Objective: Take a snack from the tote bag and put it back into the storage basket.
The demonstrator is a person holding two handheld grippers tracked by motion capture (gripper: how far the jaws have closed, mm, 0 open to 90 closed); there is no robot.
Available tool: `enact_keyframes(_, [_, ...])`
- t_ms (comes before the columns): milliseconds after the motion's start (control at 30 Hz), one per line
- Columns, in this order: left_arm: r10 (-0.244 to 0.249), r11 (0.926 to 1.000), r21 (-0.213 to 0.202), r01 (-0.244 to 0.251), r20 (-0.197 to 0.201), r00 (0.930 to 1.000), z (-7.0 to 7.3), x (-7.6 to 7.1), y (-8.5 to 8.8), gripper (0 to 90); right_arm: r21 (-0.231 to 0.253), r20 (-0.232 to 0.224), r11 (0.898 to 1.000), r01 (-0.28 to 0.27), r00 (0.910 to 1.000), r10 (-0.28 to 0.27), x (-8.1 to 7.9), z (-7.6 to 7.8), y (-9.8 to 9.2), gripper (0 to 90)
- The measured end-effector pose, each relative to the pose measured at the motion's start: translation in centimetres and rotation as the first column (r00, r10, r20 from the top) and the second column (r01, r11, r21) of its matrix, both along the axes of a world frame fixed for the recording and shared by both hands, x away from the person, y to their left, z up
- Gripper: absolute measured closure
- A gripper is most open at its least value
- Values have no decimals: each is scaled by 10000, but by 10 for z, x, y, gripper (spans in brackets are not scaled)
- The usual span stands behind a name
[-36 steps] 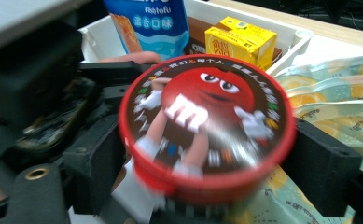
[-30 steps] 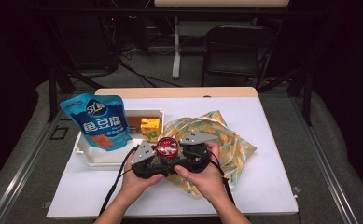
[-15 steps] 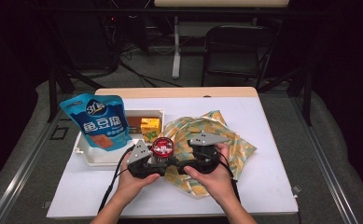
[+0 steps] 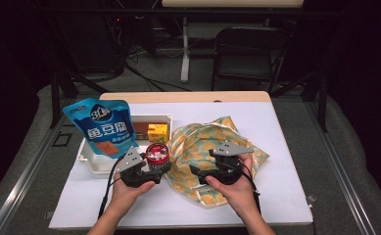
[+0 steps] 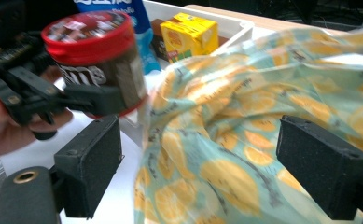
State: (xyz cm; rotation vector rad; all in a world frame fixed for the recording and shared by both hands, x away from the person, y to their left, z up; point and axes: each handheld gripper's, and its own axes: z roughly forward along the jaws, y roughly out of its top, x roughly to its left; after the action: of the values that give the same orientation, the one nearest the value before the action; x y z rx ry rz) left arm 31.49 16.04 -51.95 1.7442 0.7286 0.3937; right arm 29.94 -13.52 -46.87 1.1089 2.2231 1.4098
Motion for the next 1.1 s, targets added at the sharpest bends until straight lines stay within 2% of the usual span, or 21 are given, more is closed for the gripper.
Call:
enact_keyframes(67, [301,9995,-61,-301,61,9995,-1,-1,4,260,-12,-16,10000,64,10000,-65,-1,-2,-6,138])
enact_keyframes(167, [353,9991,-219,-352,39,9994,-1,1,13,261,-43,95,9998,217,9997,-217,-3,-5,-15,140])
enact_keyframes(300, [452,9988,-217,-450,129,9989,1,1,22,261,-33,177,9989,466,9988,-465,-6,-10,-29,142])
enact_keyframes(433, [707,9972,-286,-698,325,9970,1,2,32,261,-119,121,9973,724,9973,-723,-8,-15,-41,142])
enact_keyframes(500, [772,9968,-230,-766,266,9967,1,4,37,261,-156,84,9964,829,9965,-828,-10,-18,-48,143])
enact_keyframes(533, [931,9956,-166,-927,268,9953,0,4,39,261,-98,56,9958,907,9959,-907,-10,-19,-52,143])
enact_keyframes(700, [996,9948,185,-997,58,9950,-5,11,48,261,-109,-27,9919,1264,9920,-1265,-16,-25,-70,144])
enact_keyframes(867, [1392,9897,381,-1383,-233,9900,-13,16,49,261,-88,-181,9888,1490,9887,-1491,-20,-31,-85,144])
enact_keyframes(1000, [1523,9862,726,-1485,-495,9871,-19,21,50,261,-38,-224,9869,1614,9866,-1615,-20,-31,-90,145])
enact_keyframes(1100, [1717,9810,1025,-1646,-642,9831,-23,25,49,261,86,-167,9859,1670,9858,-1669,-19,-31,-89,145])
